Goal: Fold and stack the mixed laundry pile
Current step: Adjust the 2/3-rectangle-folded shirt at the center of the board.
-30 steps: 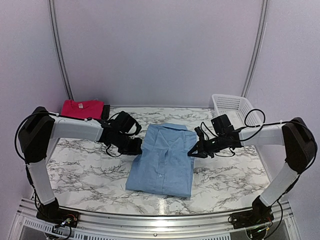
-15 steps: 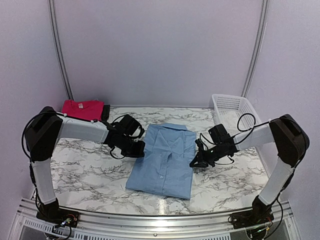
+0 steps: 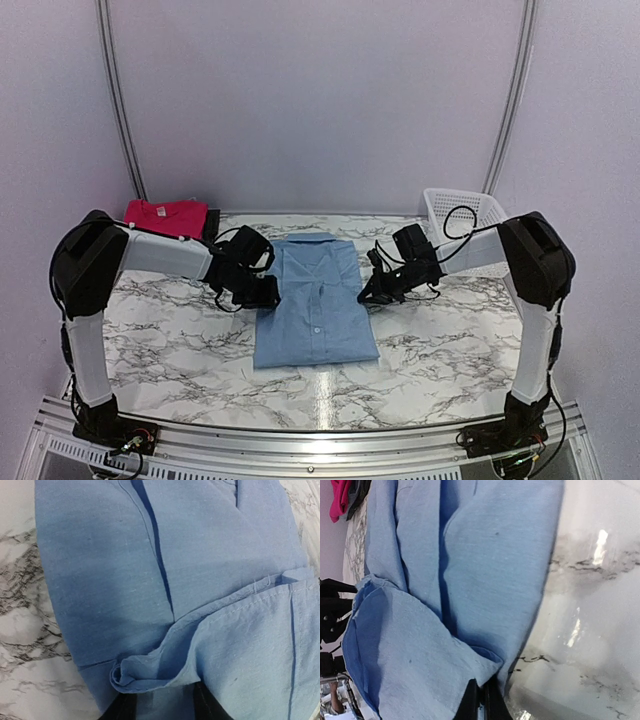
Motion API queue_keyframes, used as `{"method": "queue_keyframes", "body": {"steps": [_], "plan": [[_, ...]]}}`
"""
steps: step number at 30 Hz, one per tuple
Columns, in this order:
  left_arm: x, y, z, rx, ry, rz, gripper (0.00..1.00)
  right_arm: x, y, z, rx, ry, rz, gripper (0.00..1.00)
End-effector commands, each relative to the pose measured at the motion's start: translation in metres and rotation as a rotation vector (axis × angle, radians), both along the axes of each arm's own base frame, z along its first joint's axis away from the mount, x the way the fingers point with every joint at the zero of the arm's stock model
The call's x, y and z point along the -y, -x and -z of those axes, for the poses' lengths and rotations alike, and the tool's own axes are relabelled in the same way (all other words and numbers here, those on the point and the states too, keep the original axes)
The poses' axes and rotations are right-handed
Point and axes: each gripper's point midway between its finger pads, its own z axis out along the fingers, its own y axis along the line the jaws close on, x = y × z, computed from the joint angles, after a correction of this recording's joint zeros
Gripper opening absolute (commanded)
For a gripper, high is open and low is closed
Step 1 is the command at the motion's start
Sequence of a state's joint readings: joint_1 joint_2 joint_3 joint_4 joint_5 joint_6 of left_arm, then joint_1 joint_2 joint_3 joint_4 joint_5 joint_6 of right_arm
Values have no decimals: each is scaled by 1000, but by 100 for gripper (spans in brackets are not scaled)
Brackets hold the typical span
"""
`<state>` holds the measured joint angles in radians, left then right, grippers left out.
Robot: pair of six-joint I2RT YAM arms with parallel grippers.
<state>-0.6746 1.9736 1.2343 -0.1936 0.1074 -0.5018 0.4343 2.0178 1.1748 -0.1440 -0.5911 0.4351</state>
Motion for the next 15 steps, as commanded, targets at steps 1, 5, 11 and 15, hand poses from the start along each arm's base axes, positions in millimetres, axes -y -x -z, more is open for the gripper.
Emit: {"method": "queue_keyframes", "body": {"steps": [1,5,11,15], "plan": [[-16,-16,-34,102,-50,-14,57,12,-8,-13,26,84,-11,16],[-29,-19,-94,241,-55,-21,99,26,-13,-80,158,91,7,47],[-44,-7,-203,477,75,-42,99,38,-11,-189,442,52,-7,77],[-54,4,-256,593,272,-142,99,51,-14,-235,543,-22,139,98]]}}
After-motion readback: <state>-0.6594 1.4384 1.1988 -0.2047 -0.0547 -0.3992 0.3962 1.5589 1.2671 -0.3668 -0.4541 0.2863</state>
